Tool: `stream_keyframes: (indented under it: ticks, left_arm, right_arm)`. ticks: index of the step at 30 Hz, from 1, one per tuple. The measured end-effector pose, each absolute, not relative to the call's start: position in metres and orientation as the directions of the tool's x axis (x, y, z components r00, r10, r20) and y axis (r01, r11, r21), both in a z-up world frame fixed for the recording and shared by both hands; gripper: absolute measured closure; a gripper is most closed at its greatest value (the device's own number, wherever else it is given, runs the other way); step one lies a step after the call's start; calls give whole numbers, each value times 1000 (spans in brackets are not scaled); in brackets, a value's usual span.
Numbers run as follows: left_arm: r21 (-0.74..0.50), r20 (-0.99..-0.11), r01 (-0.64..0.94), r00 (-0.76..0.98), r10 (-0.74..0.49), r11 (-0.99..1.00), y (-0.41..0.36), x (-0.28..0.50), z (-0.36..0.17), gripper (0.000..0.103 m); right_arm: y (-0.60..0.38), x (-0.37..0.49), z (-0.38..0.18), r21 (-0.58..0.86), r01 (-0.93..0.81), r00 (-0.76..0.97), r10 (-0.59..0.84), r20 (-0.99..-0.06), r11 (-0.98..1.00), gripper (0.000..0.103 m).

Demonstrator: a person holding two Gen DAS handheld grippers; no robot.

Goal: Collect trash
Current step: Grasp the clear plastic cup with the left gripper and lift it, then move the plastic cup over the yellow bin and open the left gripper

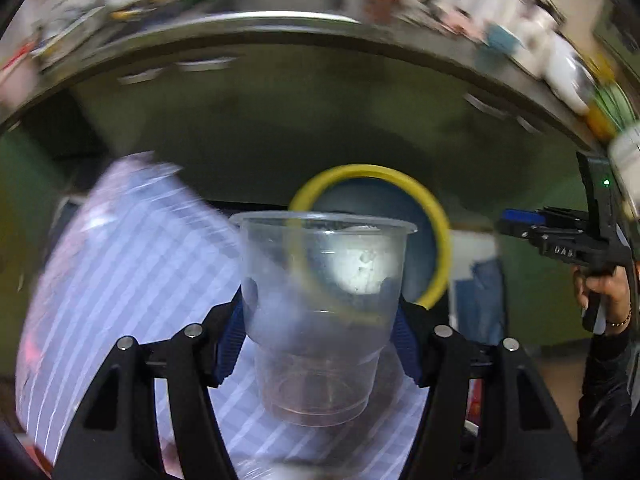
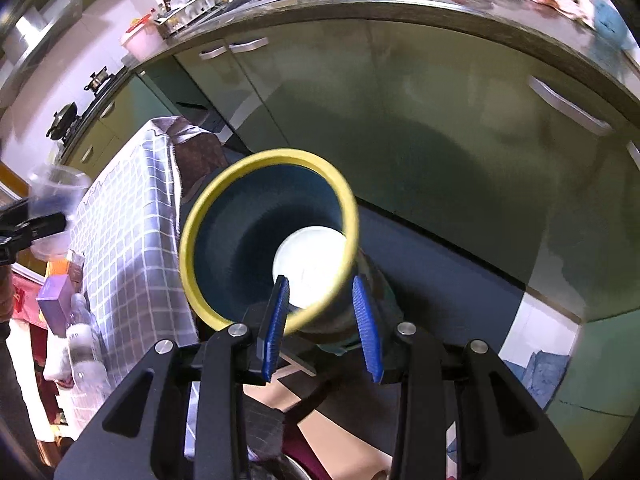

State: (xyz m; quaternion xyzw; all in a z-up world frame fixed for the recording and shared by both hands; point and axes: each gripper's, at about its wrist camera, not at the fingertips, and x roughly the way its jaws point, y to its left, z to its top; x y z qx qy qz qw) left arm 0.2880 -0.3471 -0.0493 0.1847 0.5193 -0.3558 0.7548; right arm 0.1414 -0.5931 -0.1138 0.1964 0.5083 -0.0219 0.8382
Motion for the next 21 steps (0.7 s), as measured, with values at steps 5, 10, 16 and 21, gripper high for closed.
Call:
stream_keyframes:
  ticks: [5, 10, 16, 21]
  left_arm:
    - [-95, -934, 770, 151, -325, 631, -420, 283, -89, 41]
    - [-70, -934, 759, 179, -310, 648, -461, 286, -106, 25]
    - [-76, -919, 744, 206, -336, 664, -446, 281, -85, 24]
    - [-78, -894, 714, 259, -365, 696, -386, 264, -47, 24]
  right_arm:
    - [-620, 107, -115, 307, 263, 499, 143, -855, 915, 69]
    - [-638, 85, -116, 314, 277, 511, 137, -848, 908, 64]
    - [-633, 80, -119, 312, 241, 504, 156, -849, 919, 63]
    - [-596, 81, -116, 293, 157, 485, 185, -855, 943, 63]
